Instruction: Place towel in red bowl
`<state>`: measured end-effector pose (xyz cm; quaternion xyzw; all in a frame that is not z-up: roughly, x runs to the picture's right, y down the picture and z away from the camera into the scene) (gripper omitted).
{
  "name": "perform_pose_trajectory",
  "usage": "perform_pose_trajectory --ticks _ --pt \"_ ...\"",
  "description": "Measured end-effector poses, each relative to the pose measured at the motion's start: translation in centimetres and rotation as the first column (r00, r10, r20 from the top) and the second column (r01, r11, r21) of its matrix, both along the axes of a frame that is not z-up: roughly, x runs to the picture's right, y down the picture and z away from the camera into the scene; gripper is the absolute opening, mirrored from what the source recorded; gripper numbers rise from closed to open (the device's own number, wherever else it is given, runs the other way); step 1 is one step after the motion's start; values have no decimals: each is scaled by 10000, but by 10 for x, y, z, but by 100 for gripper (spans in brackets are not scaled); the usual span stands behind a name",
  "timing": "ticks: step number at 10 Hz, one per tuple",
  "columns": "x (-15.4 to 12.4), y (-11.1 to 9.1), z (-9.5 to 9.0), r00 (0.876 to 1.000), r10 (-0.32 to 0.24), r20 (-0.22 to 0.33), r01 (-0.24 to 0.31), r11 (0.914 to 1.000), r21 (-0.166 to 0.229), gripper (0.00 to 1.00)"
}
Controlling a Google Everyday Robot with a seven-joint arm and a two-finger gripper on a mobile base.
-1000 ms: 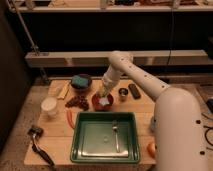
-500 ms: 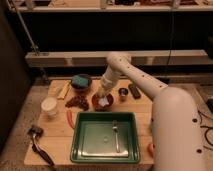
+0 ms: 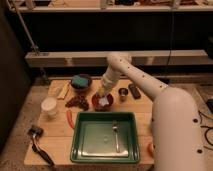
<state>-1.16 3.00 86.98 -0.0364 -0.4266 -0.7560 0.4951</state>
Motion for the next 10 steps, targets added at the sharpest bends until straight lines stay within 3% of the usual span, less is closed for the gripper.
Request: perform_pose_trajectory --ticks 2,3,10 --pt "-4 -2 1 10000 38 41 -38 10000 13 2" --pt "-4 -2 2 10000 85 31 -85 10000 3 9" --pt "-6 -5 5 9997 214 -124 -214 9998 -16 76"
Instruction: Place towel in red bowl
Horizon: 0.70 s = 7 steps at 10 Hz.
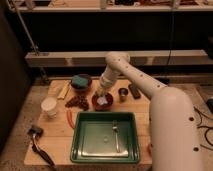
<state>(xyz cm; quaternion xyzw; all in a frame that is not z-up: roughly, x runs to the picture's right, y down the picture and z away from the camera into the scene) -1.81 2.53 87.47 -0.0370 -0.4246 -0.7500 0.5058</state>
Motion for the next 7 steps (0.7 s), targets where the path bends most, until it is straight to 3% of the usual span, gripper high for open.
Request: perform_pose_trajectory --ticks 7 --pt "0 0 0 10000 53 -57 -53 10000 -2 80"
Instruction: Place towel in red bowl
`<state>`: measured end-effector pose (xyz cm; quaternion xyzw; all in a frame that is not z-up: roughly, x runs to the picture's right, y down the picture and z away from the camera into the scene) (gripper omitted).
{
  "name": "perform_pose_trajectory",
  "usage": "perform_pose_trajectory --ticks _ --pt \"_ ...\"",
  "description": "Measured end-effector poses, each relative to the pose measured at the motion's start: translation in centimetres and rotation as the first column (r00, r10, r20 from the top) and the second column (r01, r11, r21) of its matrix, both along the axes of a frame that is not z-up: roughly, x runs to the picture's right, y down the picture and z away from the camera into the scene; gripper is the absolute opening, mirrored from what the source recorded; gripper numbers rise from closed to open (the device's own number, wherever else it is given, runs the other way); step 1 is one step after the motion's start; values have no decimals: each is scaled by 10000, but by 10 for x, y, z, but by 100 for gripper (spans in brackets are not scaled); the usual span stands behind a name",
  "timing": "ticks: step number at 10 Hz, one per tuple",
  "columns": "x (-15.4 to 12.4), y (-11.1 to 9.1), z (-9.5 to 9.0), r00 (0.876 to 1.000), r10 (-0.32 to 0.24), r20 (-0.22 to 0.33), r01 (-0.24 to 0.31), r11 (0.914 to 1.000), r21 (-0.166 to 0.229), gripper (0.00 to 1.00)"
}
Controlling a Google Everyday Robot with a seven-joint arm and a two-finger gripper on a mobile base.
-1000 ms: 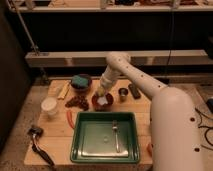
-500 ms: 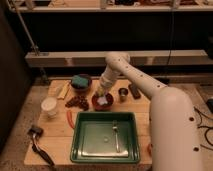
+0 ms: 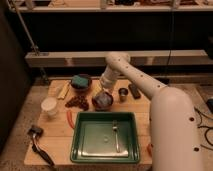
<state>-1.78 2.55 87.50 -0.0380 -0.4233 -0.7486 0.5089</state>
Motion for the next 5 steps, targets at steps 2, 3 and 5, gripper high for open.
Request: perform_pose_trajectory --ticks 2,3,5 --pt "1 0 0 10000 6 -6 -6 10000 0 80" --pt "1 0 0 10000 6 -5 -6 10000 1 80" --pt "1 0 0 10000 8 -7 -8 10000 0 80"
